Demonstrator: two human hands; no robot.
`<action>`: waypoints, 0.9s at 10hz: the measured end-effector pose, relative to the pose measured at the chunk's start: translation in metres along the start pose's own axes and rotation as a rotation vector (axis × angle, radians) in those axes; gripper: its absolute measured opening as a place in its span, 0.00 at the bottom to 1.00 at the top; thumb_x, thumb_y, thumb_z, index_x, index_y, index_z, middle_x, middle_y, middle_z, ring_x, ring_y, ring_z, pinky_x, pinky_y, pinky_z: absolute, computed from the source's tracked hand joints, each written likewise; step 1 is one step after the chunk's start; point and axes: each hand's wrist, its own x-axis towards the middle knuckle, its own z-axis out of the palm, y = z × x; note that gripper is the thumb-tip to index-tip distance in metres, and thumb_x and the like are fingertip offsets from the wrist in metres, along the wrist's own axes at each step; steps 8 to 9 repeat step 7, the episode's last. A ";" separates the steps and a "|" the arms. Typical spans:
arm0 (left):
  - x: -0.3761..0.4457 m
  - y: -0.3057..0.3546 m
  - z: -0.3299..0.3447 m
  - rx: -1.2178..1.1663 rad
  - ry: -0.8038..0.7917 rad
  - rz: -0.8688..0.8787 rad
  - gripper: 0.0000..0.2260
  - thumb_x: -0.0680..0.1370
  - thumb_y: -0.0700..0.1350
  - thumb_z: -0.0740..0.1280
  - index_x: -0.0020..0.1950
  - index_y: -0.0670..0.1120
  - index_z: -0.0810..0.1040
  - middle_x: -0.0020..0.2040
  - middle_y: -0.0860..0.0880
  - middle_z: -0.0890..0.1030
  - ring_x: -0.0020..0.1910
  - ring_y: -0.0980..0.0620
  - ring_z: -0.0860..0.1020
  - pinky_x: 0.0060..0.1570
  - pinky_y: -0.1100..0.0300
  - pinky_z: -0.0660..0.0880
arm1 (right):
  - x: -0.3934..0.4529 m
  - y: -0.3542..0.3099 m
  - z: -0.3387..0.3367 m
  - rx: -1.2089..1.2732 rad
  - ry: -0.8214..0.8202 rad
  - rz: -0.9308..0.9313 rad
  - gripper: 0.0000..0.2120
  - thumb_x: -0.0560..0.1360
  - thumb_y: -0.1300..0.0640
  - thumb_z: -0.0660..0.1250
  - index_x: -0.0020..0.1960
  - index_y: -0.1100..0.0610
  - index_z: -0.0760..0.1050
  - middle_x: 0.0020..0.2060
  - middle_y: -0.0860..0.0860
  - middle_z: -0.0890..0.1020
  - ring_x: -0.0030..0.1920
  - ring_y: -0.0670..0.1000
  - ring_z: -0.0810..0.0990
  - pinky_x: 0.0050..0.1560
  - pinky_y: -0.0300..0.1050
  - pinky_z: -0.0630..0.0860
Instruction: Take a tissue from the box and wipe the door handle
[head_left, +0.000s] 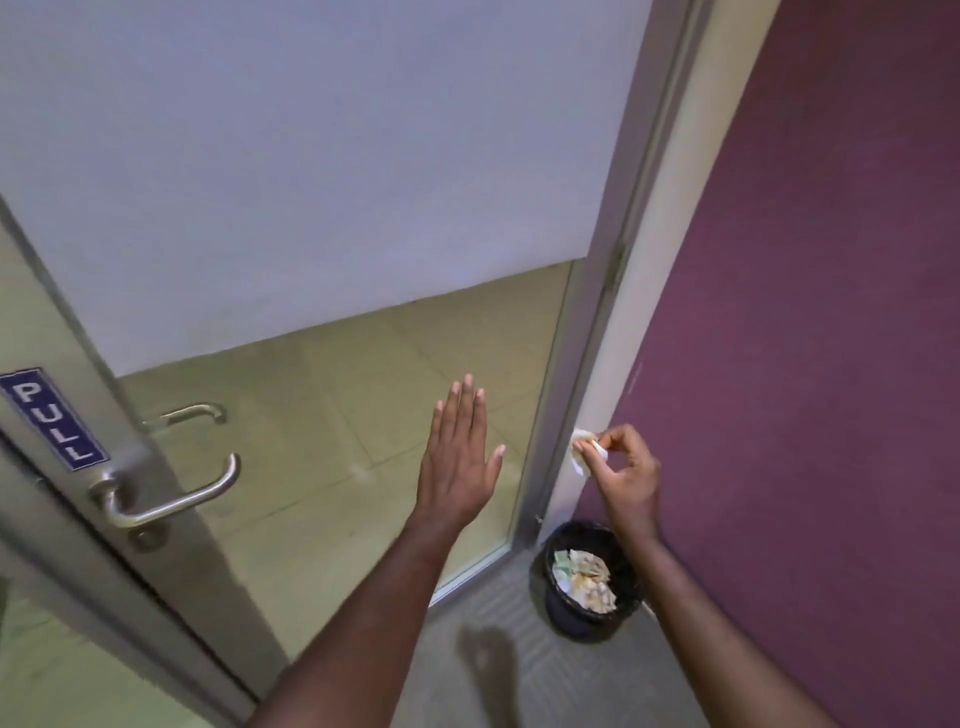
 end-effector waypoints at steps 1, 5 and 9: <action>0.028 0.041 0.042 0.050 -0.050 -0.008 0.37 0.85 0.59 0.54 0.83 0.39 0.40 0.84 0.38 0.39 0.84 0.40 0.40 0.83 0.44 0.44 | 0.024 0.043 -0.039 -0.075 0.002 0.001 0.13 0.72 0.56 0.76 0.41 0.49 0.71 0.37 0.48 0.78 0.40 0.49 0.77 0.41 0.45 0.73; 0.095 0.126 0.139 0.049 -0.134 -0.081 0.35 0.85 0.58 0.52 0.83 0.39 0.43 0.84 0.39 0.41 0.84 0.41 0.42 0.83 0.44 0.45 | 0.114 0.203 -0.078 -0.740 -0.366 0.090 0.21 0.76 0.36 0.64 0.50 0.55 0.70 0.45 0.57 0.81 0.47 0.60 0.77 0.40 0.50 0.73; 0.112 0.135 0.154 0.046 -0.179 -0.073 0.37 0.85 0.59 0.53 0.83 0.40 0.41 0.84 0.40 0.39 0.84 0.42 0.39 0.83 0.45 0.44 | 0.124 0.223 -0.071 -0.780 -0.333 0.101 0.21 0.79 0.37 0.59 0.51 0.55 0.72 0.46 0.55 0.81 0.47 0.57 0.77 0.47 0.52 0.76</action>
